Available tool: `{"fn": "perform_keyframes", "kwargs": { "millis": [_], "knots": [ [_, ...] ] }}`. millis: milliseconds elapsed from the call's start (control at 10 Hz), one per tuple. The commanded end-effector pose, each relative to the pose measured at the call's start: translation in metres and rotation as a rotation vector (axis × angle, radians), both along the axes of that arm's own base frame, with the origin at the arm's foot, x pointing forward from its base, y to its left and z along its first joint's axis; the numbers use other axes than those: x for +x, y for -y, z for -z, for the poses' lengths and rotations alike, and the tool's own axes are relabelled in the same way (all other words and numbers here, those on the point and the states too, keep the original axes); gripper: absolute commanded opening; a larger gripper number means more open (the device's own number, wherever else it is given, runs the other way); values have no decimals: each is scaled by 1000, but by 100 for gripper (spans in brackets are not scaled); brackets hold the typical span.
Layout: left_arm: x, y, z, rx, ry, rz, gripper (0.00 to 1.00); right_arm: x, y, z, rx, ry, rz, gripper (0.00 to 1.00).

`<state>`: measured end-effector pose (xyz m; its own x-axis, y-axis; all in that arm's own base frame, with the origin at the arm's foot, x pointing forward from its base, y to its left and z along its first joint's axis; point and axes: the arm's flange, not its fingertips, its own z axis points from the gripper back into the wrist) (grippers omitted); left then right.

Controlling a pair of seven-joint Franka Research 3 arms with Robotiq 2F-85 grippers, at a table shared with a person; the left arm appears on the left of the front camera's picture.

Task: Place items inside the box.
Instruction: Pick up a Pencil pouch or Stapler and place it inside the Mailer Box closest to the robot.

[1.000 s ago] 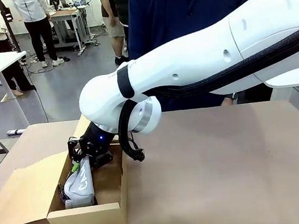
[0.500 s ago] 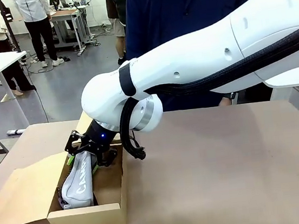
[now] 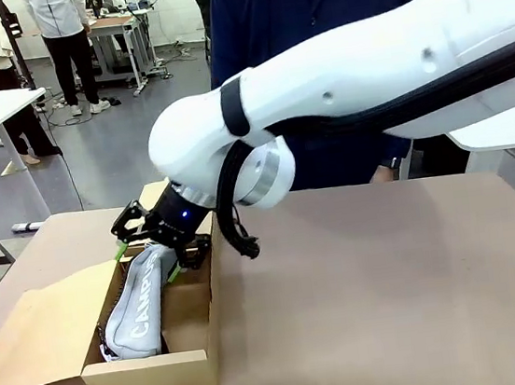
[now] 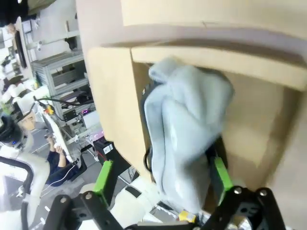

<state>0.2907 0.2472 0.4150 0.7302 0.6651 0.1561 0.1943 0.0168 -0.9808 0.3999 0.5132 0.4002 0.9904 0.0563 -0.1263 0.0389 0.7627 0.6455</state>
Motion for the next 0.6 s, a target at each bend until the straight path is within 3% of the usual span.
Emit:
{"fn": "perform_keyframes", "kwargs": {
  "millis": [0,200,300,400,500],
  "knots": [
    [-2,1,-1,6,24,4,100,-32,88,-42,29,-7,-33,100],
    [-2,1,-1,6,24,4,100,-45,163,-74,94,-34,-161,100],
    [-2,1,-1,6,24,4,100,-42,201,-80,234,-97,-243,100],
    [-2,1,-1,6,24,4,100,-32,232,-72,361,-164,-156,100],
    [-2,1,-1,6,24,4,100,-27,237,-59,468,-178,-156,100]
  ]
}}
